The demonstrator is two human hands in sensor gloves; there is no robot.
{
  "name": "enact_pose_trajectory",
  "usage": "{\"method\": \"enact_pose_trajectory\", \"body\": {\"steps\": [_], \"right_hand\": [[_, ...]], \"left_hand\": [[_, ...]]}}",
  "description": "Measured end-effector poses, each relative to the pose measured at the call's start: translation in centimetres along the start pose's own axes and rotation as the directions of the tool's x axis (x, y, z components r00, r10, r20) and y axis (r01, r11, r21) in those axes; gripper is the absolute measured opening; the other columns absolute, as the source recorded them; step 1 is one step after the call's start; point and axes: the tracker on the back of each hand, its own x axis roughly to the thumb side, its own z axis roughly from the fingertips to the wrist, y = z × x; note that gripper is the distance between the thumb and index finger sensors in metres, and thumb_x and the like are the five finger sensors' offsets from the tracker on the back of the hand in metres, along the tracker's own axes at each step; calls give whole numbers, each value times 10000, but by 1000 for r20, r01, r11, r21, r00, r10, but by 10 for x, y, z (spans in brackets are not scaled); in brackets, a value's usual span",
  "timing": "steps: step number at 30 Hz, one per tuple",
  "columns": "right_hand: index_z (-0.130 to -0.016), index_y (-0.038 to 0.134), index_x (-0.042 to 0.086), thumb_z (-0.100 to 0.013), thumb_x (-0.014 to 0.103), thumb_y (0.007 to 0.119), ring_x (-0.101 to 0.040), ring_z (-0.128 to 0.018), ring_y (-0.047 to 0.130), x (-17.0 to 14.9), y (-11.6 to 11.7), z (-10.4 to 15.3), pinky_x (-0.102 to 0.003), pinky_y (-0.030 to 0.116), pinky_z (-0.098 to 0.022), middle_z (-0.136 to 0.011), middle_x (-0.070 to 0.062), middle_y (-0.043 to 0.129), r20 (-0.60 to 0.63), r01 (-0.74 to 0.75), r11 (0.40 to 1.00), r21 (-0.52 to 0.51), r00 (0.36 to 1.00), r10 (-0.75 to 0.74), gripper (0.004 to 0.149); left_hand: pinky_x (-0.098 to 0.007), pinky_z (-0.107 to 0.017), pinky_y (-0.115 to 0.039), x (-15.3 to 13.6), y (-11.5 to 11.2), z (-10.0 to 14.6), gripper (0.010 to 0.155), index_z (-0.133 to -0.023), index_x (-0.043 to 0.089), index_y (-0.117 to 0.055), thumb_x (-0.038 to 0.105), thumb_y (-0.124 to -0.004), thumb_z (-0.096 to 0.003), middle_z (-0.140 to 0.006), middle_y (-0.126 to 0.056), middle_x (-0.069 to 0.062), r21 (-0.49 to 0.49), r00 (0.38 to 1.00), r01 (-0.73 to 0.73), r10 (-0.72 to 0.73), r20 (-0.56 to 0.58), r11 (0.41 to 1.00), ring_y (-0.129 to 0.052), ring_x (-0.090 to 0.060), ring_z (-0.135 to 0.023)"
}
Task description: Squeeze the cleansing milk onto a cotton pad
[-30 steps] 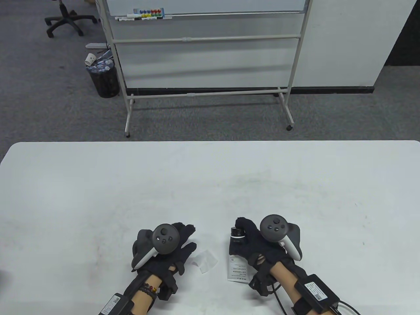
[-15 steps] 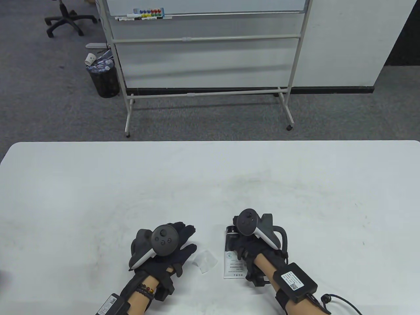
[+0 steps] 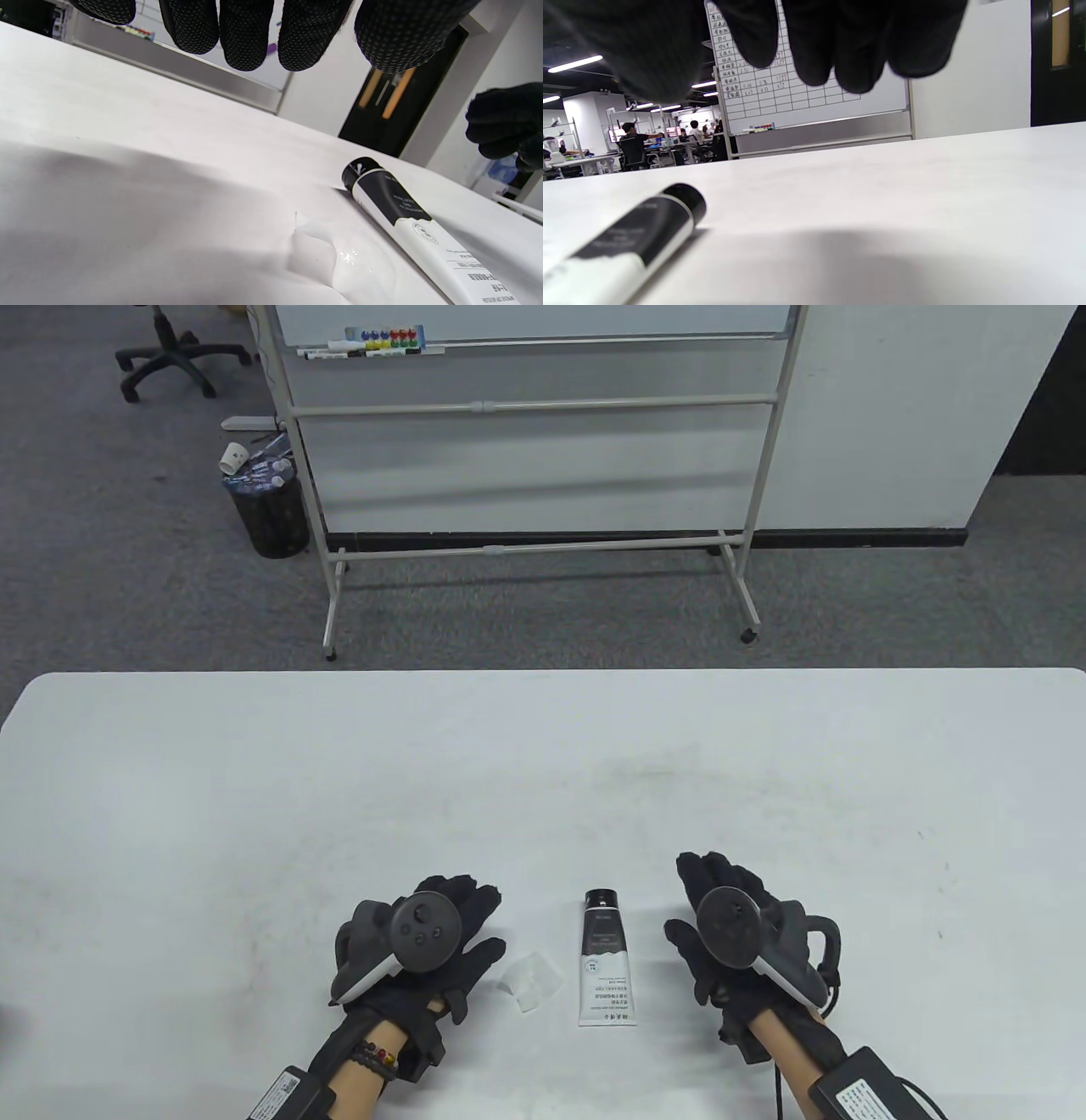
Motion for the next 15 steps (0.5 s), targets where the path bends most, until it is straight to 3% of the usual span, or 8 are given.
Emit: {"method": "enact_pose_trajectory", "body": {"steps": [4, 15], "right_hand": [[-1086, 498, 282, -385, 556, 805, -381, -1056, 643, -10, 7, 1, -586, 594, -709, -1129, -96, 567, 11, 16, 999, 46, 1000, -16, 812], [-1084, 505, 279, -385, 561, 796, -396, -1061, 625, -12, 6, 2, -592, 590, -708, -1130, -91, 568, 15, 56, 997, 50, 998, -57, 808]], "left_hand": [[-733, -714, -477, -5, -5, -1, 666, -1082, 259, -611, 533, -718, -484, -1190, -575, -124, -22, 1000, 4, -4, -17, 1000, -522, -454, -1115], [-723, -715, -484, -13, -10, -2, 664, -1076, 257, -621, 537, -715, -482, -1189, -567, -136, -39, 999, 10, -12, -52, 999, -532, -450, -1109]]}}
